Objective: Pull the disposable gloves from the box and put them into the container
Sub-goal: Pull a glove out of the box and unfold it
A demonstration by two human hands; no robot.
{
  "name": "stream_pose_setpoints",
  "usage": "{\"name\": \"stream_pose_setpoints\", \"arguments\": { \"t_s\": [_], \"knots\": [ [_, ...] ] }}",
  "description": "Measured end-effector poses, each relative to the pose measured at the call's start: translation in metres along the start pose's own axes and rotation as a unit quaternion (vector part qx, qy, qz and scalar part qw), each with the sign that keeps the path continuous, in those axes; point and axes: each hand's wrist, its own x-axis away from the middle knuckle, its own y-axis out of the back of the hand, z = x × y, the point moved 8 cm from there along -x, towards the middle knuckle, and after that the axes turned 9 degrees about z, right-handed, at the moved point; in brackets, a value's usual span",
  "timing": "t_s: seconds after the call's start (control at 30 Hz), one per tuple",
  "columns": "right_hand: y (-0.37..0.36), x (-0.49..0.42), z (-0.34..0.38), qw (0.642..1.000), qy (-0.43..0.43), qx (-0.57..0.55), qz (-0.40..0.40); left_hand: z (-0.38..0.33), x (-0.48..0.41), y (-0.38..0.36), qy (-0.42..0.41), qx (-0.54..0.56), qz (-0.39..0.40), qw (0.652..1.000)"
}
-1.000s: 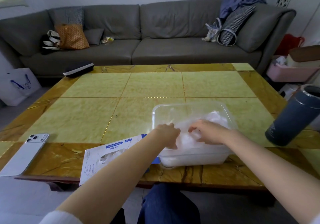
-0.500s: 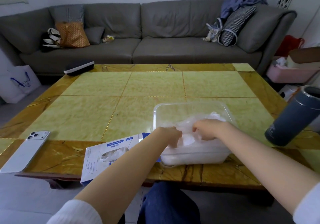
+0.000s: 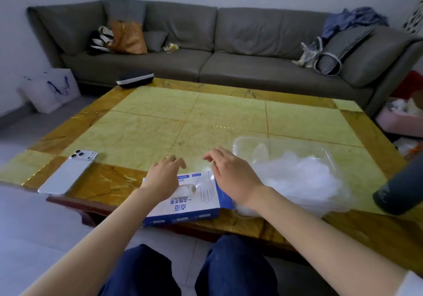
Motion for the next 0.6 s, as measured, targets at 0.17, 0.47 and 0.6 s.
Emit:
{"name": "stream_pose_setpoints", "arguments": {
  "t_s": [0.17, 0.47, 0.6],
  "knots": [
    [-0.078, -0.023, 0.022, 0.989, -0.025, 0.016, 0.144, 0.044, 0.021, -0.036, 0.033, 0.042, 0.076, 0.996],
    [-0.117, -0.040, 0.016, 0.990, -0.071, 0.035, 0.115, 0.052, 0.027, -0.054, 0.015, 0.099, 0.067, 0.993],
    [-0.099, -0.041, -0.007, 0.983, -0.154, -0.075, 0.060, 0.055, 0.024, -0.058, 0.010, 0.101, 0.063, 0.993]
  ]
}}
